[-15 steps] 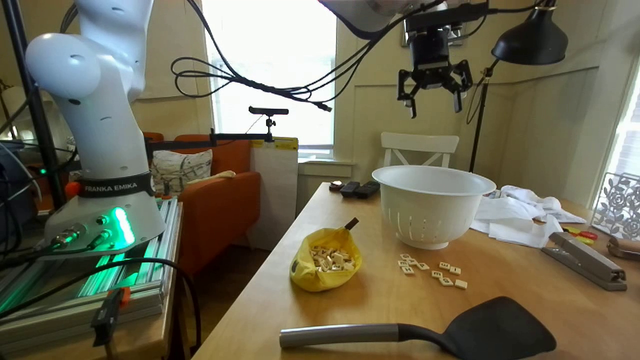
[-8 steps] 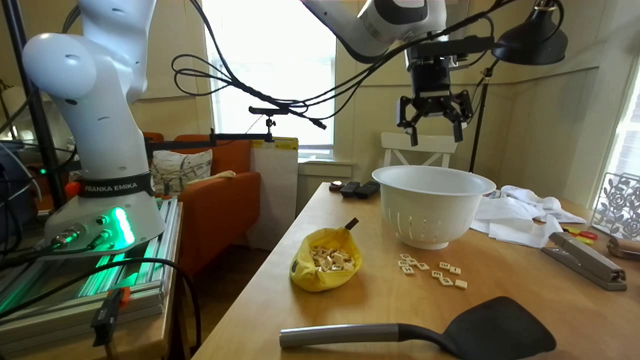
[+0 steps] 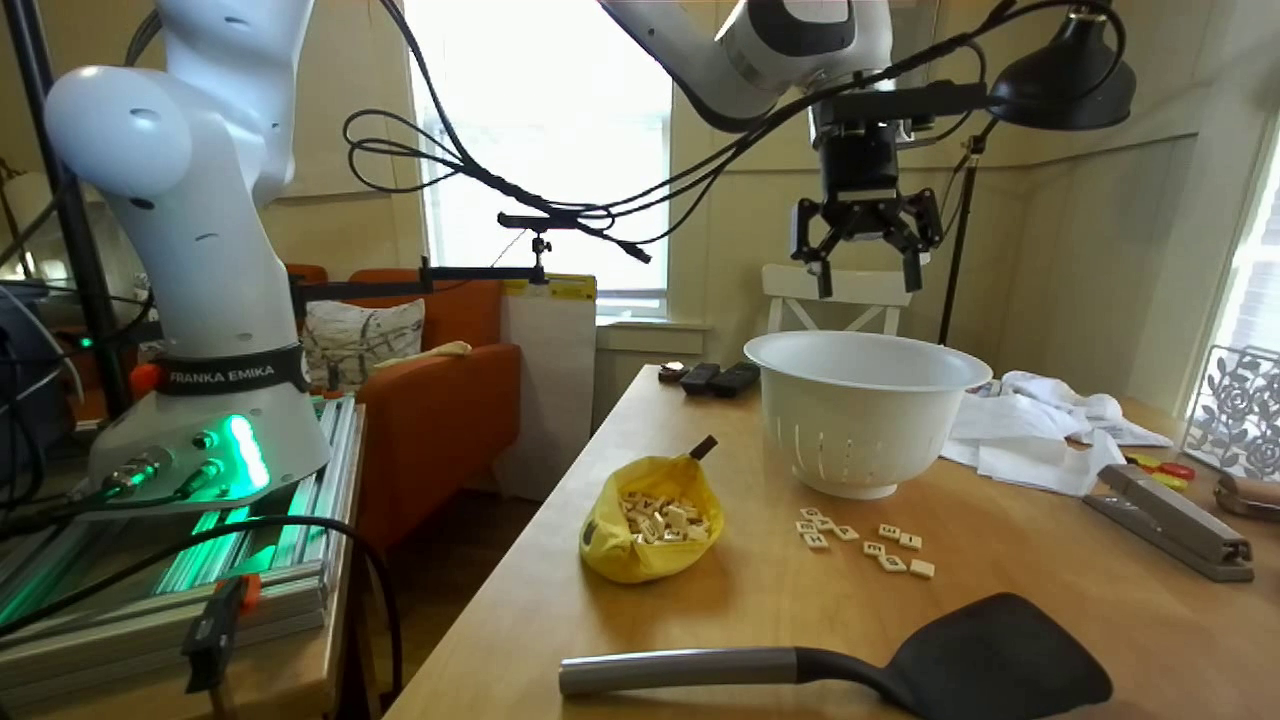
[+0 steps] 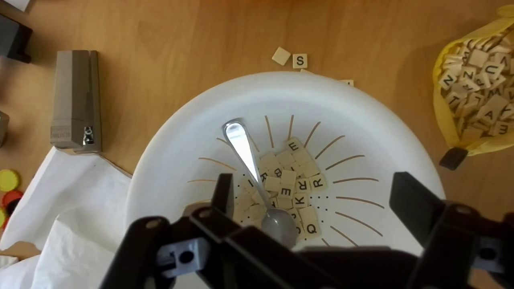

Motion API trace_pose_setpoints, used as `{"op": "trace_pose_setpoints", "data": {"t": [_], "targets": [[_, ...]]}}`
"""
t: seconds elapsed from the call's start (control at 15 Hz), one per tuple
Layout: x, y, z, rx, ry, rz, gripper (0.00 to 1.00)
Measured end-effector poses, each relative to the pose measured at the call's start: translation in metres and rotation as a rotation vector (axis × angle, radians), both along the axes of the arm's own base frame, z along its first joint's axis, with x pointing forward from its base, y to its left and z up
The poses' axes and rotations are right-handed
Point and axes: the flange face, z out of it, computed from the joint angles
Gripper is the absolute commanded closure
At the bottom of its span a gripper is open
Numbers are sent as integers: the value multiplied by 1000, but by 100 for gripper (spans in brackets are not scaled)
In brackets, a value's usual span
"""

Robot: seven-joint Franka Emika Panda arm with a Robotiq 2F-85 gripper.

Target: Use the silver spoon to stir the contents in the white bowl.

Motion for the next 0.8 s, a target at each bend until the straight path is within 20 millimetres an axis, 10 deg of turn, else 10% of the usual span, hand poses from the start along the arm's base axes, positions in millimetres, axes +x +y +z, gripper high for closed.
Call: {"op": "trace_pose_setpoints", "data": {"t": [0.8], "targets": [[-25, 5, -67, 49, 79, 156, 0]]}}
